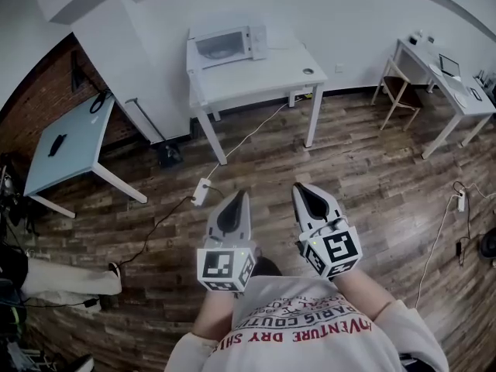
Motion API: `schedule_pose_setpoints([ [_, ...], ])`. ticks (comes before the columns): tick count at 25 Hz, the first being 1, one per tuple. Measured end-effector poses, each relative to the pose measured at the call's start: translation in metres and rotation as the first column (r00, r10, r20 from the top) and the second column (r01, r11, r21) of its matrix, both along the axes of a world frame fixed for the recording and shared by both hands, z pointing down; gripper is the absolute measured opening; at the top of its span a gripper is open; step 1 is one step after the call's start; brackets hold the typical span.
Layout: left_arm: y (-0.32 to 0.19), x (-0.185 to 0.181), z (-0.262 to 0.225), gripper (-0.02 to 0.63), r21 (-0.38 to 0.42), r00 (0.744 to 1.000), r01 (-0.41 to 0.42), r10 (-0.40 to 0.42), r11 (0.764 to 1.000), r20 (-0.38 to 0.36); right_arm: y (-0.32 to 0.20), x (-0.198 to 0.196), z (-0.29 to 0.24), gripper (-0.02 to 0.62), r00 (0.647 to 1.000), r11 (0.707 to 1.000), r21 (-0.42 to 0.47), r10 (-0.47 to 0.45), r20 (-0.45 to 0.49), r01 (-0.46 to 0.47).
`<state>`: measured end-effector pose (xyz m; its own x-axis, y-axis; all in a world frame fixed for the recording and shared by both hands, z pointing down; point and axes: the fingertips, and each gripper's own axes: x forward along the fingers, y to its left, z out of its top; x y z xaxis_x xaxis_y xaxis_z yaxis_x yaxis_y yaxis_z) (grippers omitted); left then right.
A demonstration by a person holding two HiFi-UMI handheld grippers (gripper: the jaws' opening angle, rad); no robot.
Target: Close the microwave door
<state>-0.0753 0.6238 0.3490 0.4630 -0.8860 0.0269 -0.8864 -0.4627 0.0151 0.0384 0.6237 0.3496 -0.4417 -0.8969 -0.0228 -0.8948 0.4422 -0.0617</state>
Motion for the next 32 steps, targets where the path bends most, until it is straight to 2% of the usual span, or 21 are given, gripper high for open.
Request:
schedule_pose_setpoints([
  [8, -0.025, 0.007, 0.026, -0.006, -0.073, 0.999, 0.001, -0.004, 0.997, -0.046, -0.022, 0.015, 0.024, 0.012, 1.000, 0.999, -0.048, 0.005, 0.009, -0.005],
  [14, -0.079, 0.007, 0.044, -0.005, -0.108, 0.999, 0.003, -0.008, 0.994, -0.046, -0.074, 0.022, 0.041, 0.012, 1.000, 0.997, -0.078, 0.019, 0.017, -0.017],
  [20, -0.174, 0.016, 0.051, -0.005, -0.137, 0.998, -0.016, 0.008, 0.990, -0.058, -0.164, 0.030, 0.048, 0.012, 0.999, 0.994, -0.098, 0.038, 0.007, -0.037],
  [26, -0.308, 0.020, 0.054, -0.006, -0.194, 0.996, -0.048, 0.032, 0.980, -0.086, -0.292, 0.034, 0.050, 0.012, 0.999, 0.989, -0.139, 0.041, -0.031, -0.045],
  [32, -0.427, 0.007, 0.047, -0.005, -0.191, 0.997, -0.033, 0.018, 0.981, -0.079, -0.411, 0.027, 0.044, 0.012, 0.997, 0.991, -0.126, 0.028, -0.074, -0.037],
])
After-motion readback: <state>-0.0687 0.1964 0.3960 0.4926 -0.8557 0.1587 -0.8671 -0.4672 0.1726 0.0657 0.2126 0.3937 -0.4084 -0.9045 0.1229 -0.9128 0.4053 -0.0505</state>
